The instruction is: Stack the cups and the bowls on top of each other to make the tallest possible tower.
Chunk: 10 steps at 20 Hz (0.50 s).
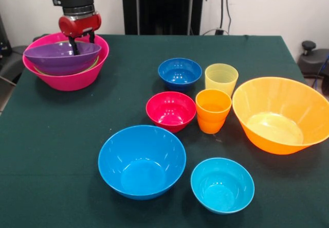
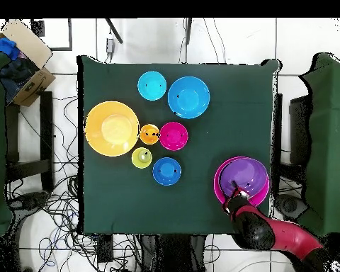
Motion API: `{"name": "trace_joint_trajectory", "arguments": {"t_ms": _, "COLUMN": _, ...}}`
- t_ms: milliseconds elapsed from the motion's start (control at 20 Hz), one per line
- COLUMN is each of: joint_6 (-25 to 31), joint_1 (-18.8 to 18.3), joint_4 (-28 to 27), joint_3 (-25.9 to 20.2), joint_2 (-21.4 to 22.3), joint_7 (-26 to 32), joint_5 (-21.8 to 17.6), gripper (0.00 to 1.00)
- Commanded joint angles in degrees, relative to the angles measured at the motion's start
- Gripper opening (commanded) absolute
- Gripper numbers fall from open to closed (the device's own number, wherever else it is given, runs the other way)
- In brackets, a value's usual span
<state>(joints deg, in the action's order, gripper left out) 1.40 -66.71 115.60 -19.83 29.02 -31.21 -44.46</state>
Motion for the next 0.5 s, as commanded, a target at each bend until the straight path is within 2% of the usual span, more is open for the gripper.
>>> {"name": "trace_joint_trajectory", "arguments": {"t_ms": 50, "joint_6": 0.03, "joint_1": 4.37, "joint_4": 3.16, "joint_3": 2.04, "joint_2": -2.96, "joint_7": -12.73, "joint_5": -0.94, "gripper": 1.0}}
{"name": "trace_joint_trajectory", "arguments": {"t_ms": 250, "joint_6": -0.35, "joint_1": 4.64, "joint_4": 3.16, "joint_3": 2.37, "joint_2": -3.03, "joint_7": -12.47, "joint_5": -0.91, "gripper": 1.0}}
{"name": "trace_joint_trajectory", "arguments": {"t_ms": 500, "joint_6": 3.07, "joint_1": 4.1, "joint_4": 3.36, "joint_3": 1.13, "joint_2": -1.52, "joint_7": -10.38, "joint_5": -0.33, "gripper": 1.0}}
